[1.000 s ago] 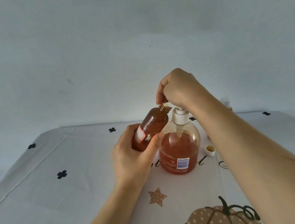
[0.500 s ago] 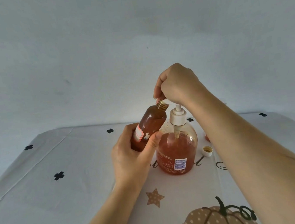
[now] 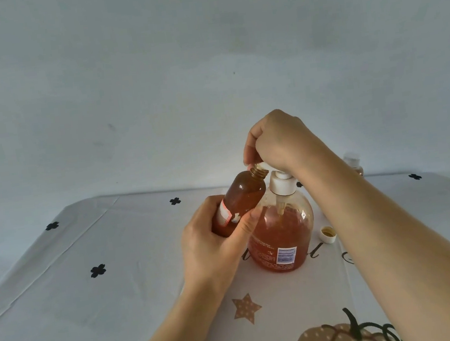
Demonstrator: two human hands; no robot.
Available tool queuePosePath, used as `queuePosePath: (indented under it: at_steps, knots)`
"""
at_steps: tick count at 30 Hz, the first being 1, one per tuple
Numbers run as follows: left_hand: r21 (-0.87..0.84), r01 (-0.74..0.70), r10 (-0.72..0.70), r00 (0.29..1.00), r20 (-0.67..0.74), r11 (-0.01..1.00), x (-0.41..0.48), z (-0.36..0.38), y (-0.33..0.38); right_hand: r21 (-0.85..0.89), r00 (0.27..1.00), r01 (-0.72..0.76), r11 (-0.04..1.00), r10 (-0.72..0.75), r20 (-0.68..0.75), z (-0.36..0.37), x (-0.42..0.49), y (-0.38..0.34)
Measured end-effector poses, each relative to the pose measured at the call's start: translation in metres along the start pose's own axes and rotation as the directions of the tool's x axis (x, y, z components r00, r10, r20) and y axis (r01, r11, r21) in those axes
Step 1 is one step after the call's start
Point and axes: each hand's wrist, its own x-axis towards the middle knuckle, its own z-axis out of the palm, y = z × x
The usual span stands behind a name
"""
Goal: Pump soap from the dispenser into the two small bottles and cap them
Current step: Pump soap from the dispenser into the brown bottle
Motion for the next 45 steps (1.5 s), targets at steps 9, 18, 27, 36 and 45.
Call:
queuePosePath:
  at_steps: [9, 18, 27, 36, 45]
  knots:
    - [0.016, -0.015, 0.014, 0.999, 0.034, 1.000, -0.001, 0.002, 0.005, 0.063, 0.997, -0.044, 0.997, 0.047, -0.056, -0.007, -0.002, -0.002]
    - [0.012, -0.039, 0.037, 0.995, 0.092, 0.999, -0.002, 0.002, 0.008, 0.102, 0.994, -0.050, 0.994, 0.059, -0.087, -0.007, 0.004, -0.001]
    - [0.064, -0.081, 0.077, 0.995, 0.062, 0.995, -0.001, 0.003, 0.005, 0.010, 0.998, -0.057, 0.998, 0.057, 0.002, -0.008, 0.003, -0.007]
    - [0.070, -0.084, 0.081, 0.996, 0.048, 0.994, -0.001, 0.003, -0.001, -0.044, 0.998, -0.060, 0.997, 0.062, 0.031, -0.007, 0.006, -0.007]
    - [0.132, -0.053, 0.051, 0.999, 0.019, 0.990, -0.001, 0.001, -0.003, -0.034, 0.994, -0.099, 0.995, 0.100, 0.033, 0.004, 0.003, 0.001]
